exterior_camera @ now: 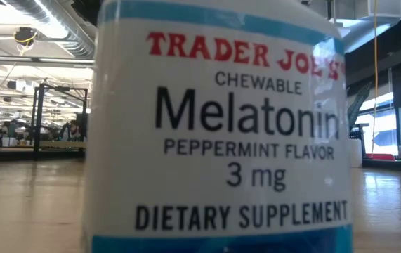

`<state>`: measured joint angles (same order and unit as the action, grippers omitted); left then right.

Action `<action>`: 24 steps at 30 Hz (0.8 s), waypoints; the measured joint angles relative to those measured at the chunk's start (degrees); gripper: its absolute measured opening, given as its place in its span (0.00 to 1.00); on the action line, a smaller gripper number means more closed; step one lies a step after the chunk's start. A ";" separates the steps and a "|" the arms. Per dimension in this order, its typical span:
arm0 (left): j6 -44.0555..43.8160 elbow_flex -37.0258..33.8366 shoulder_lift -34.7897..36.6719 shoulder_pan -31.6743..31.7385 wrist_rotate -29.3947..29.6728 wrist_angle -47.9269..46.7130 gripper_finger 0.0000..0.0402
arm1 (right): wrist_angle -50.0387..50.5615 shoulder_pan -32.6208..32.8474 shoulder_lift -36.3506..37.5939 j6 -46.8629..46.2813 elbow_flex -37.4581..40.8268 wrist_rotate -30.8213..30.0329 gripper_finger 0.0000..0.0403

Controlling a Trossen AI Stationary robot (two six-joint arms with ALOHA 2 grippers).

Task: Pick and place medicine bottles onto shelf by color
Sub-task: Put the orange pill bottle on the shelf

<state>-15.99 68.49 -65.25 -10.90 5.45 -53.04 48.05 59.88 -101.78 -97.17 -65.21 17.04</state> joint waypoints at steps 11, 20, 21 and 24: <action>-0.01 0.00 0.00 0.00 0.00 0.00 0.66 | -0.09 0.00 0.00 0.18 0.00 -0.71 0.77; 0.00 -0.02 0.00 0.00 0.00 0.00 0.66 | -0.15 0.00 0.00 0.13 0.00 -1.55 0.76; 0.00 0.00 0.00 0.00 0.00 0.00 0.66 | -0.15 0.00 0.00 0.13 0.00 -1.55 0.76; 0.00 -0.02 0.00 0.00 0.00 0.00 0.66 | -0.17 0.00 0.00 0.12 0.00 -1.55 0.71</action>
<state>-15.99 68.47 -65.25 -10.90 5.45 -53.04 47.88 59.88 -101.78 -97.04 -65.21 15.49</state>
